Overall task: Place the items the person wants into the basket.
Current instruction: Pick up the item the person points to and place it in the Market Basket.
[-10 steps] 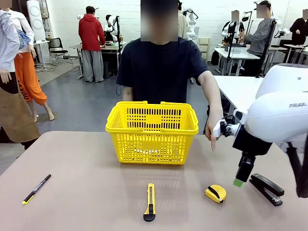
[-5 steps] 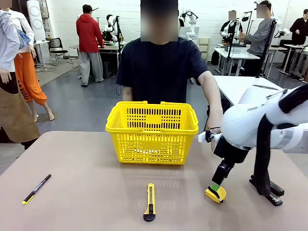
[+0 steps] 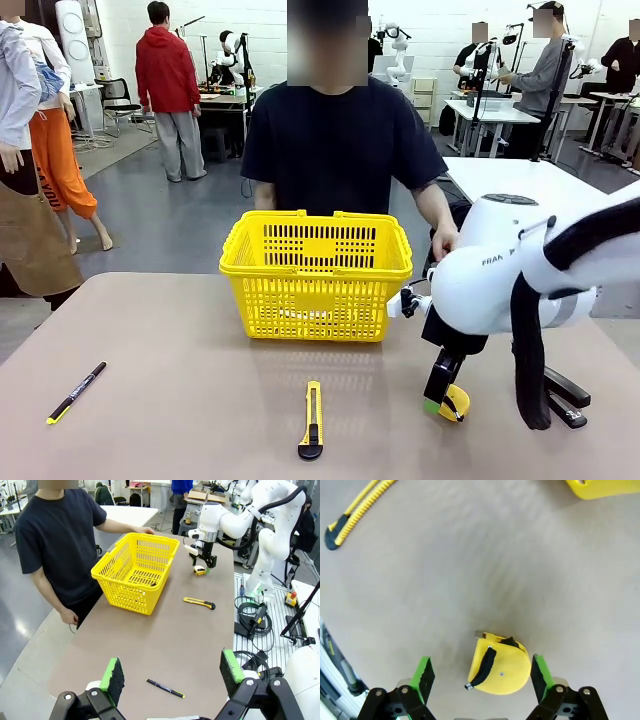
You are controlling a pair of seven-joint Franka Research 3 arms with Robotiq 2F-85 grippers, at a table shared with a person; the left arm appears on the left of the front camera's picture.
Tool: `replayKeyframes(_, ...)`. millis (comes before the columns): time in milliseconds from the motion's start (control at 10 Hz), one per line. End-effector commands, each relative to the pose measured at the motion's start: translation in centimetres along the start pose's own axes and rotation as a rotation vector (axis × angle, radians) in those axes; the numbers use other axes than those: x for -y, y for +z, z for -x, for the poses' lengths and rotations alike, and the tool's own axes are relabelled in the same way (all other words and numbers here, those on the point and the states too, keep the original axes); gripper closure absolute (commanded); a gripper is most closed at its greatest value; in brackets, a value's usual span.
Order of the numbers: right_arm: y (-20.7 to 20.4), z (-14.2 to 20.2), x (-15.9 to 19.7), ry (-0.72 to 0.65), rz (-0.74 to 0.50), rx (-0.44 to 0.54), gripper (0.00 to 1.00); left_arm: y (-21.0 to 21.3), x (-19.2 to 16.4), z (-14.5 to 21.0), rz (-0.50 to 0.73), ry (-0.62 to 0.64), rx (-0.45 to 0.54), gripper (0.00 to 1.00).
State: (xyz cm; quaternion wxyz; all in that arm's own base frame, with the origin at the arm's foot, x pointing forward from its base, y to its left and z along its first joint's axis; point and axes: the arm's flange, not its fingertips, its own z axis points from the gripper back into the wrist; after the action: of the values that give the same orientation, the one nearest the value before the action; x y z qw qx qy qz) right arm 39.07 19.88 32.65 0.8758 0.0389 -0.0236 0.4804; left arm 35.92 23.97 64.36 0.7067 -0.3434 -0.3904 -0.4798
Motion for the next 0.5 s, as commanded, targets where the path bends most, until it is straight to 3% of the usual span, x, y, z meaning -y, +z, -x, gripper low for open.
replayKeyframes(0,-0.7,0.6,-1.0,-0.044,0.135,-0.009,0.0,0.2,0.1,-0.1,0.002,-0.004,0.009,0.0)
replayKeyframes(400,-1.9,0.0,-1.0,-0.009,0.121,-0.028,0.0,0.2,0.1,-0.1,0.002,-0.004,0.009,0.0)
